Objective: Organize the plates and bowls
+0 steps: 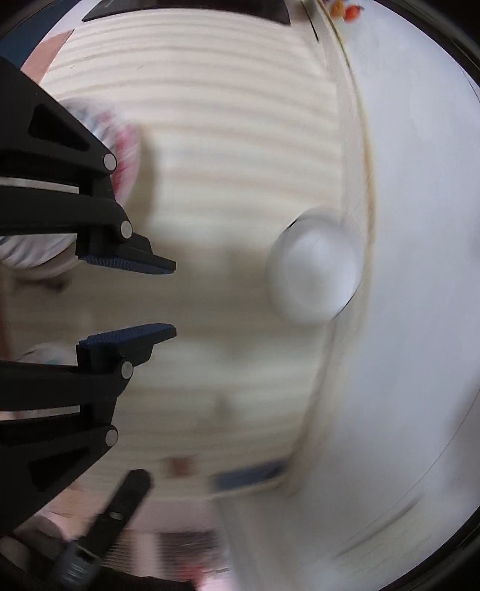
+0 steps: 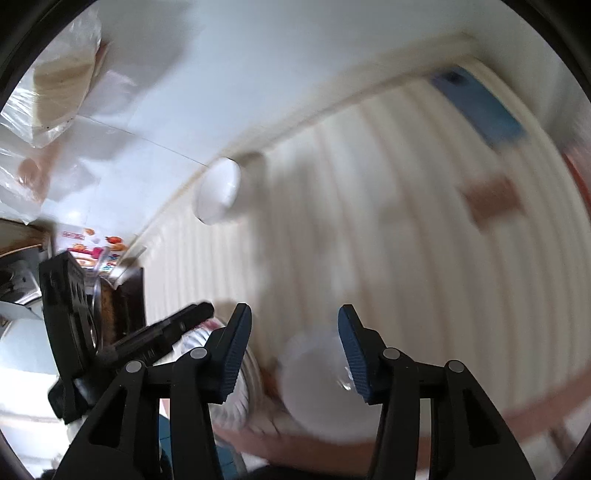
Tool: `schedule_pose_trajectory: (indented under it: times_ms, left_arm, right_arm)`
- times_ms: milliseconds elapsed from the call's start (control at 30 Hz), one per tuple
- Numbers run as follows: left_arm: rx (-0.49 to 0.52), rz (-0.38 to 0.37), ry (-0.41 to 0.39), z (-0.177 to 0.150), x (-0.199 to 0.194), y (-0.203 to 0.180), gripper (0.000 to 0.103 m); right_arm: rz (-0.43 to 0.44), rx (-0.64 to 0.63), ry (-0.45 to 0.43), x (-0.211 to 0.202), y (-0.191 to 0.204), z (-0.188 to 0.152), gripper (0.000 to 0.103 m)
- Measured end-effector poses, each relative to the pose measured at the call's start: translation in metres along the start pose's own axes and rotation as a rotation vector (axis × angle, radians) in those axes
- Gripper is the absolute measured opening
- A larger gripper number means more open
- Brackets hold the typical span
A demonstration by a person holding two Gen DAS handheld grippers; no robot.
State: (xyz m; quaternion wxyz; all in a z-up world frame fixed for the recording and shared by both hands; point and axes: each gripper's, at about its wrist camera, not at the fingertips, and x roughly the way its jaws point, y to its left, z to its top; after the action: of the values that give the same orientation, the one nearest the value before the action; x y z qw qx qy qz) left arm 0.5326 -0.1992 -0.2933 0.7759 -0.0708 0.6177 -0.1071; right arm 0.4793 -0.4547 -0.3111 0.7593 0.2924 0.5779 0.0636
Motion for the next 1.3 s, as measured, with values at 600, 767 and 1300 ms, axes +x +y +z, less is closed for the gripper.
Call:
schedule_pose_trajectory:
  times_ms: [600,767,1300]
  left_arm:
    - [-0.088,0.102,0.046,0.098,0.095,0.054,0.012]
    - [-0.051,0.109,0.011,0.077,0.073,0.045,0.012]
    - [0.153,0.016,-0.070,-0.011,-0.031,-0.035,0.012]
  right_arm:
    - [-0.119,-0.112,0.047,0.184,0.069,0.116,0.011]
    - [-0.124,-0.156,0.047,0.170,0.072,0.104,0.011]
    - [-0.155,-0.169,-0.056,0.018,0.045,0.006,0.011]
